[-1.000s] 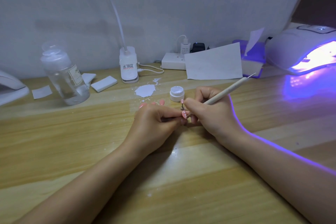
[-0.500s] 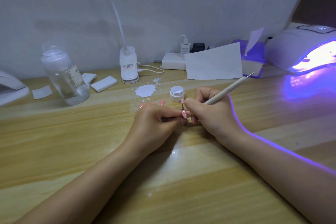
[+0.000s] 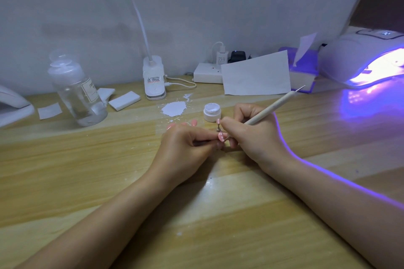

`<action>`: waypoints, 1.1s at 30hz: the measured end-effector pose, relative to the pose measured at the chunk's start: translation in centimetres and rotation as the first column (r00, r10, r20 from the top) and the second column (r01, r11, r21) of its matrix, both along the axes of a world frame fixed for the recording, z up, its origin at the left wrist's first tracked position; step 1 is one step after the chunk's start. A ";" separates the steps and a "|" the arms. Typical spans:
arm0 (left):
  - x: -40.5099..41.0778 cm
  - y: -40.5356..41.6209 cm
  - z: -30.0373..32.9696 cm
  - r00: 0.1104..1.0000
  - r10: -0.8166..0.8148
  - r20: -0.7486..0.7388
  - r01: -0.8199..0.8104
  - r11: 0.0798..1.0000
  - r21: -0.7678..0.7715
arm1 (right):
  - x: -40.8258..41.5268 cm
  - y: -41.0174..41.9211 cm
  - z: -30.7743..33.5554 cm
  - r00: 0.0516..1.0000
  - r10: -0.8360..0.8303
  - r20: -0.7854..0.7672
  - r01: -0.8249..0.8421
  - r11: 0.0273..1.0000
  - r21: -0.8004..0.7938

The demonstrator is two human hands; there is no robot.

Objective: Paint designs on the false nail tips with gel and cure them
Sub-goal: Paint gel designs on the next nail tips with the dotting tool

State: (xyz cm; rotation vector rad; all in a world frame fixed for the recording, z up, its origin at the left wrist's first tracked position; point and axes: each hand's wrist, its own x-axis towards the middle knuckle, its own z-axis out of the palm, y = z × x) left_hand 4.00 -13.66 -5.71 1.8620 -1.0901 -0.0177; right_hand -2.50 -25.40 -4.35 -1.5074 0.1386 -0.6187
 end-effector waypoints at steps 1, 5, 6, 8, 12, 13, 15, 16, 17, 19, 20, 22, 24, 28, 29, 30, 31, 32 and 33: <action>0.0 0.0 0.0 1.000 -0.002 -0.002 0.002 1.000 0.006 | 0.0 0.0 0.0 1.000 0.002 -0.002 -0.002 1.000 -0.003; -0.1 -0.1 0.1 1.000 0.001 -0.011 -0.001 1.000 0.014 | -0.1 0.0 0.0 1.000 -0.008 0.000 0.008 1.000 -0.012; -0.1 -0.1 0.1 1.000 0.001 -0.013 -0.001 1.000 0.010 | 0.0 0.0 0.0 1.000 -0.008 0.001 0.008 1.000 -0.002; -0.2 0.0 0.1 1.000 0.000 -0.019 0.000 1.000 0.002 | 0.0 0.0 0.0 1.000 0.006 0.002 -0.007 1.000 0.011; -0.2 0.0 0.2 1.000 0.000 -0.011 0.000 1.000 0.005 | 0.0 0.0 0.0 1.000 -0.003 0.002 0.003 1.000 0.003; -0.2 0.0 0.2 1.000 0.001 -0.008 -0.001 1.000 0.004 | 0.0 0.0 0.0 1.000 -0.006 0.001 0.006 1.000 0.001; -0.2 0.0 0.1 1.000 0.003 -0.005 -0.003 1.000 0.010 | 0.0 -0.1 -0.1 1.000 -0.003 -0.005 0.003 1.000 0.002; -0.2 0.0 0.1 1.000 0.003 -0.005 -0.003 1.000 0.016 | 0.0 -0.1 -0.1 1.000 -0.001 -0.009 0.001 1.000 -0.002; -0.1 0.0 0.1 1.000 0.002 -0.005 -0.002 1.000 0.019 | 0.0 -0.1 -0.1 1.000 -0.001 -0.011 0.001 1.000 -0.009; -0.1 0.0 0.1 1.000 0.004 -0.012 -0.004 1.000 0.014 | 0.0 -0.1 0.0 1.000 -0.009 -0.010 0.008 1.000 -0.022; -0.1 0.0 0.1 1.000 0.006 -0.014 -0.006 1.000 0.011 | 0.0 0.0 0.0 1.000 -0.012 -0.008 0.012 1.000 -0.022; -0.2 0.0 0.1 1.000 0.010 -0.013 -0.010 1.000 0.001 | 0.0 0.0 0.1 1.000 -0.008 -0.007 0.008 1.000 -0.009; -0.2 0.0 0.1 1.000 0.008 -0.010 -0.008 1.000 -0.008 | 0.0 0.0 0.1 1.000 0.002 -0.012 -0.002 1.000 0.000; -0.1 0.0 0.1 1.000 -0.004 0.000 0.004 1.000 0.008 | 0.0 0.0 0.0 1.000 -0.007 -0.010 0.007 1.000 -0.012; -0.1 0.0 0.1 1.000 -0.002 0.001 0.002 1.000 0.011 | 0.0 0.0 0.0 1.000 -0.008 -0.007 0.008 1.000 -0.010; -0.1 0.0 0.1 1.000 -0.004 -0.001 0.004 1.000 0.011 | 0.0 0.0 0.0 1.000 -0.008 -0.005 0.008 1.000 -0.007; -0.2 0.0 0.1 1.000 -0.008 -0.003 0.008 1.000 0.009 | 0.0 0.0 0.0 1.000 -0.006 -0.006 0.006 1.000 -0.005; -0.2 0.0 0.1 1.000 -0.013 -0.005 0.014 1.000 0.006 | 0.0 0.0 0.0 1.000 -0.004 -0.009 0.004 1.000 -0.009; -0.2 0.0 0.1 1.000 -0.016 -0.007 0.016 1.000 0.006 | 0.0 0.0 0.0 1.000 -0.003 -0.012 0.003 1.000 -0.017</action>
